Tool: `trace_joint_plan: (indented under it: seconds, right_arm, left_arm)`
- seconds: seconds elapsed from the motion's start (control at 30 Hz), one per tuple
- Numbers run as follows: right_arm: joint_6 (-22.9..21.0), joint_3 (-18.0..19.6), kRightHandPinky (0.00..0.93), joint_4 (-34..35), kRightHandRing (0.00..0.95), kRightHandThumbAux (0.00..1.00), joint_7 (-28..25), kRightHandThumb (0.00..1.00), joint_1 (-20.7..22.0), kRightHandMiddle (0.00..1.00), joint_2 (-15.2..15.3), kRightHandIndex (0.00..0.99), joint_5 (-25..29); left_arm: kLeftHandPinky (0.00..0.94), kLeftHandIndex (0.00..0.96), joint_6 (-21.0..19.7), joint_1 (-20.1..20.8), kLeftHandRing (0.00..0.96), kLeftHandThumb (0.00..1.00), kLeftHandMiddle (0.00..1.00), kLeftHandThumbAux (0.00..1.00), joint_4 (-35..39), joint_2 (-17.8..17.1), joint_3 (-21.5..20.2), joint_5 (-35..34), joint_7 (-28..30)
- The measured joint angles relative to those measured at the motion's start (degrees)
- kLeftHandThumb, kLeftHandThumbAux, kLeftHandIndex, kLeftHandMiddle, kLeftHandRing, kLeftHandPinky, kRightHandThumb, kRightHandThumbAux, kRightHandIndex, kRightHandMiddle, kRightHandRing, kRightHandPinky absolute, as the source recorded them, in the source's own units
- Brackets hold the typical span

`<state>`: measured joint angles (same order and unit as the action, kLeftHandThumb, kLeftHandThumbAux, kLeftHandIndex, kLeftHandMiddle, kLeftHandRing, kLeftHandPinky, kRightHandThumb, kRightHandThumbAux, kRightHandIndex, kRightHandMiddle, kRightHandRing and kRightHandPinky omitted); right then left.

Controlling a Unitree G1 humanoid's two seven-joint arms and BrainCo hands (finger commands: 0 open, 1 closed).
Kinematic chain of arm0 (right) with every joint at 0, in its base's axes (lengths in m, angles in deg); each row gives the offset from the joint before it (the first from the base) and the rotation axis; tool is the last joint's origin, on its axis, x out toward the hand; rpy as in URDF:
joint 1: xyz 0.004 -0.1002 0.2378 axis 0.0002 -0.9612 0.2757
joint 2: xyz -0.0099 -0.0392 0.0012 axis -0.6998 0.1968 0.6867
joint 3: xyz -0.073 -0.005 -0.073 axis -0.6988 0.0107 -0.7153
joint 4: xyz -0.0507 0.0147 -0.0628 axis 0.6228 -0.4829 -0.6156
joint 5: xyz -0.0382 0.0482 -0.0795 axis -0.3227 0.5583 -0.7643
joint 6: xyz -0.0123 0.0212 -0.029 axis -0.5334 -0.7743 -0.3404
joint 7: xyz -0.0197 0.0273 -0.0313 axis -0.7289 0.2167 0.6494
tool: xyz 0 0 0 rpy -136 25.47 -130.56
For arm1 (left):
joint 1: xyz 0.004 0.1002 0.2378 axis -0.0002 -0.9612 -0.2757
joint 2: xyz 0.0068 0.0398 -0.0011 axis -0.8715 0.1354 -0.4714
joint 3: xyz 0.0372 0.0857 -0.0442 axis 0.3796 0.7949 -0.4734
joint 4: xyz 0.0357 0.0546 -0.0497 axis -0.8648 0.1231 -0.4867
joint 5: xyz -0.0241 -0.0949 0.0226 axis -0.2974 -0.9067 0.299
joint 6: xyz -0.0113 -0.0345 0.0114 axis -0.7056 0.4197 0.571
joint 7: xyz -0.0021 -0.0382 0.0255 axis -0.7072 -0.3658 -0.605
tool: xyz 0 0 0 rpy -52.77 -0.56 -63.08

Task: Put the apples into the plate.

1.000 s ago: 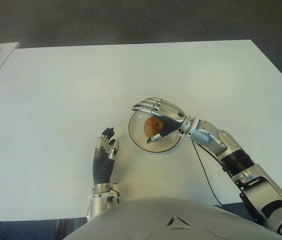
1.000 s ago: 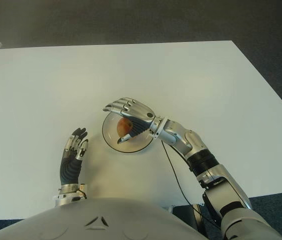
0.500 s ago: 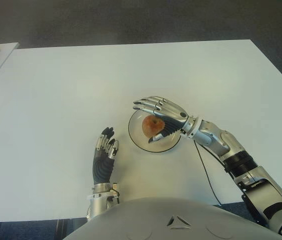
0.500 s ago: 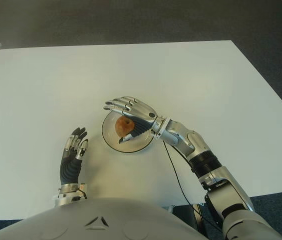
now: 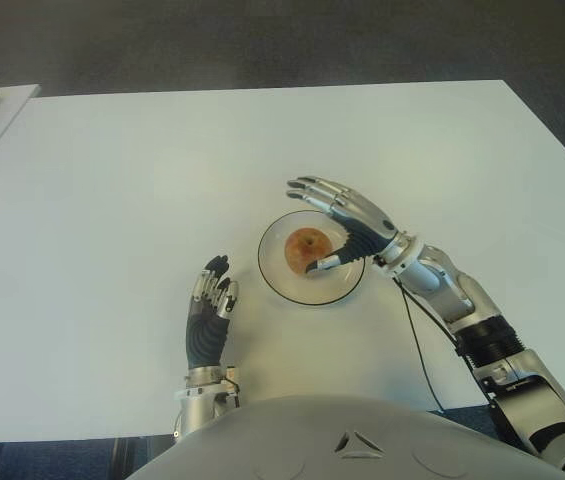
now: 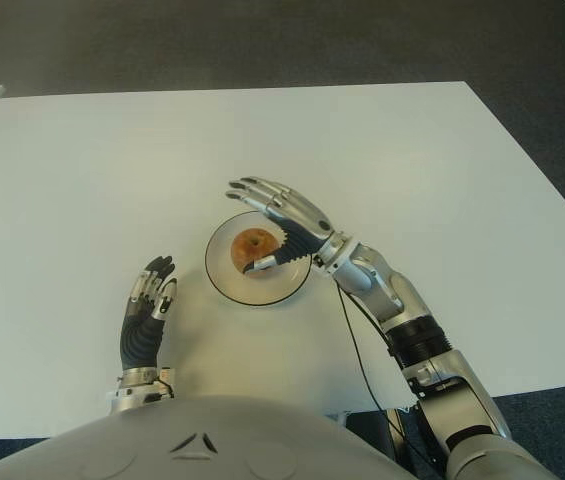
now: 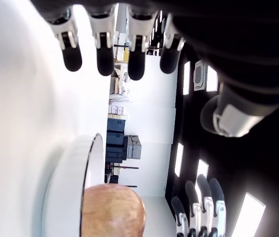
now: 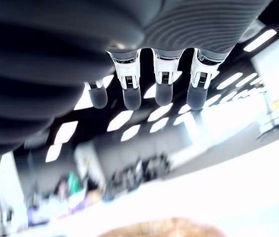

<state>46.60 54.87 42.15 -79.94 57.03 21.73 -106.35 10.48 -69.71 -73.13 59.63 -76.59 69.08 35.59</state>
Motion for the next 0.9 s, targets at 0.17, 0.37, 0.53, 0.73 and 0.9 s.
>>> trace_joint_plan:
  seconds: [0.17,0.37,0.53,0.73,0.9]
  right_arm:
    - [0.3,4.3,0.061,-1.8,0.024,0.47,-1.6,0.155,-1.4,0.038,-1.2,0.006,11.6]
    - [-1.3,9.5,0.049,-1.7,0.036,0.482,-6.5,0.146,-4.6,0.049,-2.1,0.029,26.2]
    - [-4.0,14.0,0.03,-2.6,0.031,0.546,-10.5,0.136,-9.7,0.048,-4.2,0.048,37.5]
    - [-7.3,16.6,0.033,-5.0,0.022,0.585,-12.8,0.115,-16.0,0.037,-8.8,0.047,43.4]
    - [-11.2,18.0,0.053,-1.4,0.03,0.6,-13.1,0.094,-18.8,0.04,-11.2,0.047,44.9]
  left_arm:
    - [0.144,0.147,0.1,0.0,0.122,0.131,0.14,0.491,0.0,0.0,0.0,0.5,0.0]
    - [0.14,0.154,0.1,0.0,0.125,0.135,0.144,0.495,0.0,0.0,0.0,1.0,-0.2]
    - [0.136,0.149,0.1,0.0,0.122,0.133,0.139,0.488,0.1,0.0,-0.1,1.0,-0.7]
    - [0.128,0.155,0.1,0.0,0.118,0.139,0.137,0.481,0.1,0.0,-0.1,0.5,-0.7]
    - [0.105,0.141,0.1,-0.1,0.093,0.131,0.118,0.474,0.1,0.0,-0.3,0.5,-0.7]
